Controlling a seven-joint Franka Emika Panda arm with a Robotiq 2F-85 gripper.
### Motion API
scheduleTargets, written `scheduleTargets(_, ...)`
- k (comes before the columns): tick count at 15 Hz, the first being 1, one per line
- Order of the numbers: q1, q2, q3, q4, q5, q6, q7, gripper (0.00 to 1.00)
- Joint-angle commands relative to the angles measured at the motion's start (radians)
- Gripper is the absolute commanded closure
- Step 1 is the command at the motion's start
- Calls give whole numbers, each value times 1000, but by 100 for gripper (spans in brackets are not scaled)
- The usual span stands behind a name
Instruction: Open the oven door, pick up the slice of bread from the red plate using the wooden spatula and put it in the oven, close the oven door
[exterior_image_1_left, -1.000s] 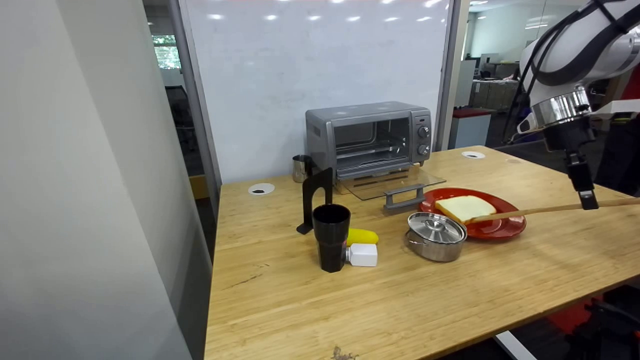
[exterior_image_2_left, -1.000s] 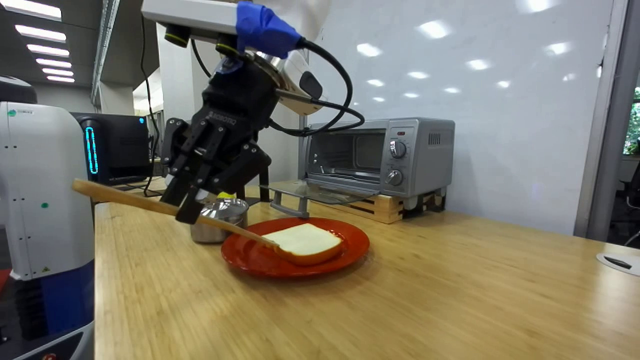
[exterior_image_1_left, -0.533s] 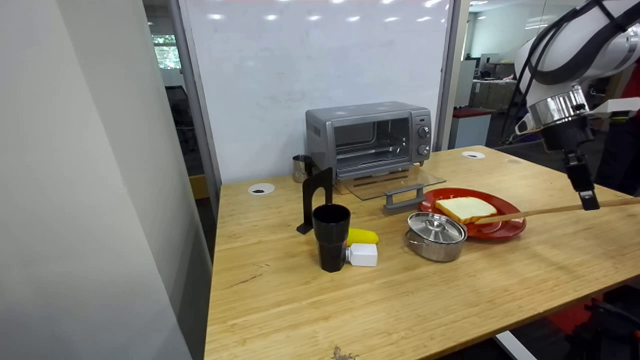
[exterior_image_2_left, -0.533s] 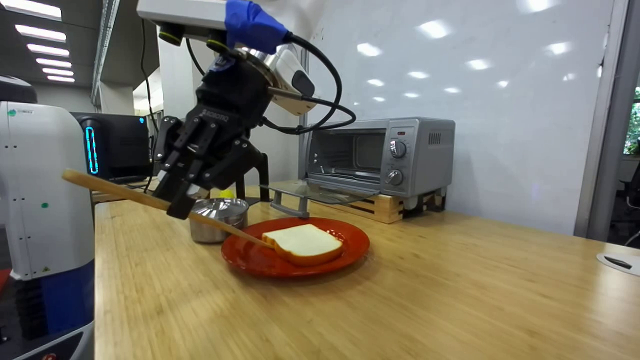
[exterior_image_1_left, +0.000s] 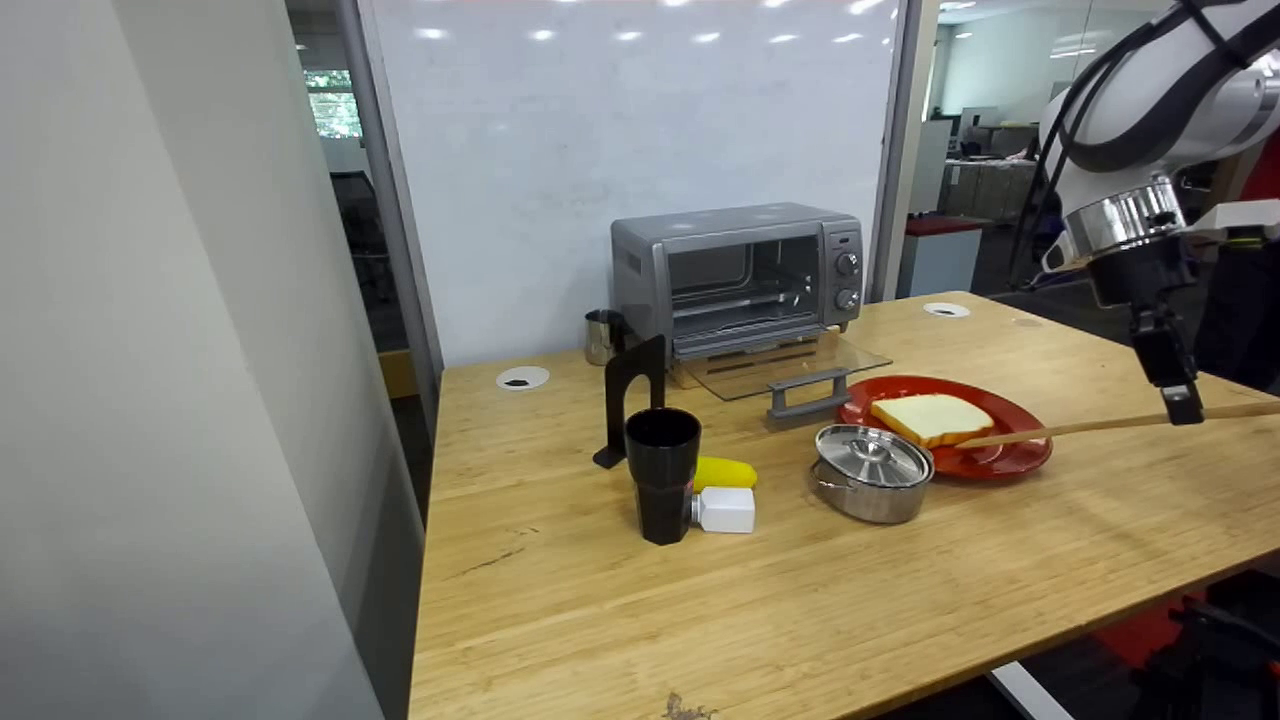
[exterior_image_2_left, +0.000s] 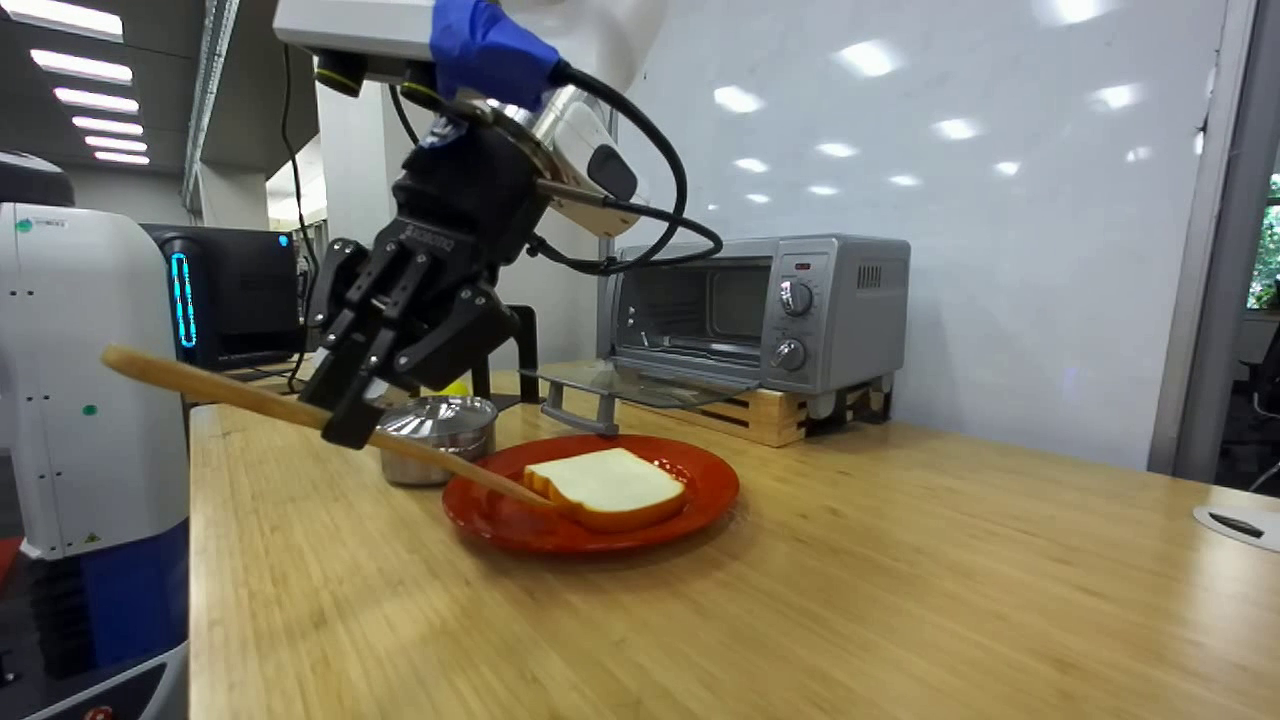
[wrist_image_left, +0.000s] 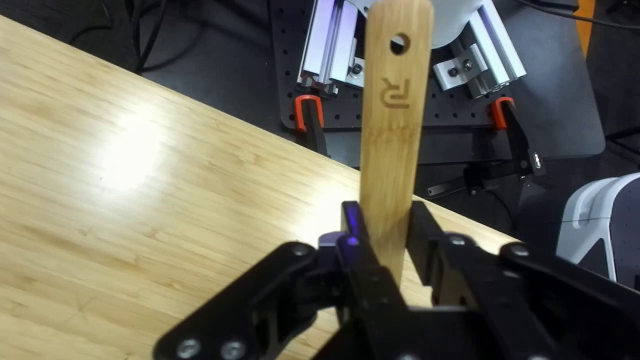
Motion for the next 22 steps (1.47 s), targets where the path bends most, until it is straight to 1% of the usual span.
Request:
scheduleTargets(1,-33,47,9,18,51,1,13,94)
scheduleTargets(4,-43,80,10,27,81,4,16,94)
scheduleTargets(9,-56,125,13,59,97,36,37,94)
scheduleTargets(16,-64,178,21,115,79,86,58,94)
scheduleTargets(18,-62,199,26,125,58,107,55,94)
scheduleTargets(22,-56,247,42,131,-47,172,63,94)
